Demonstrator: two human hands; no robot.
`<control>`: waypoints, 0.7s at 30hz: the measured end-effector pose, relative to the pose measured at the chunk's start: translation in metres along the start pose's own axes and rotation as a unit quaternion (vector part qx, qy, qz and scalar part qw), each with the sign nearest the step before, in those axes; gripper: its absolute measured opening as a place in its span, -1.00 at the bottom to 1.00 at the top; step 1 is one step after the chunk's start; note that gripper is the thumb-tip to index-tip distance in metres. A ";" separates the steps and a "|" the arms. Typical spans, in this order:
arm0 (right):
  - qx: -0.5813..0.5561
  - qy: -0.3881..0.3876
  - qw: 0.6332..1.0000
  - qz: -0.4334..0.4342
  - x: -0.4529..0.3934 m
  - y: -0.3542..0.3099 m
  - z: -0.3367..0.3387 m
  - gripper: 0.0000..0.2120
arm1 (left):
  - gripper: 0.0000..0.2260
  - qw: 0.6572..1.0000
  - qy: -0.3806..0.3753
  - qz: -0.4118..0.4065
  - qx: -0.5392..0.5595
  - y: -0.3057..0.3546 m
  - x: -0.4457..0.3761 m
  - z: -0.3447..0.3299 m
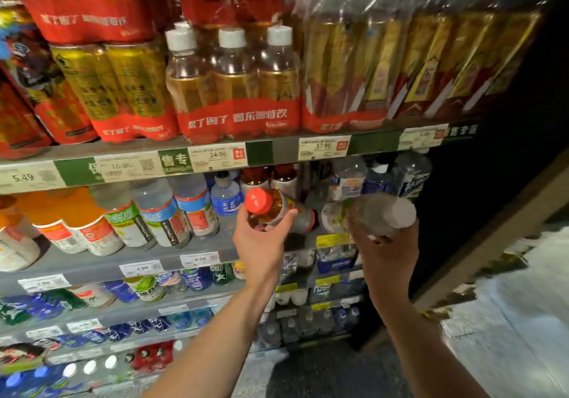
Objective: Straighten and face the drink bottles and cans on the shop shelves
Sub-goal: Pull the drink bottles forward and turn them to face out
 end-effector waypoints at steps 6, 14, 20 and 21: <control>-0.046 -0.063 0.996 -0.045 -0.016 0.029 0.042 -0.32 | -0.39 0.993 0.047 -0.020 -0.104 -0.001 0.003 -0.058; -0.026 -0.141 0.989 -0.026 -0.039 0.056 0.073 -0.29 | -0.44 0.967 0.089 -0.088 -0.221 -0.009 0.001 -0.107; -0.039 -0.188 0.981 -0.038 -0.047 0.064 0.085 -0.28 | -0.43 0.956 0.129 -0.087 -0.250 -0.011 -0.004 -0.126; -0.041 -0.197 0.979 -0.042 -0.047 0.066 0.085 -0.32 | -0.43 0.954 0.130 -0.094 -0.253 -0.011 -0.005 -0.127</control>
Point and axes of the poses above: each hand's wrist, its own x-axis away from the middle knuckle, its own z-axis out of the back of the hand, y = z × x, the point moved 3 cm from there along -x, towards the middle knuckle, and after that the axes turned 4 degrees about z, right-handed, at the moved point
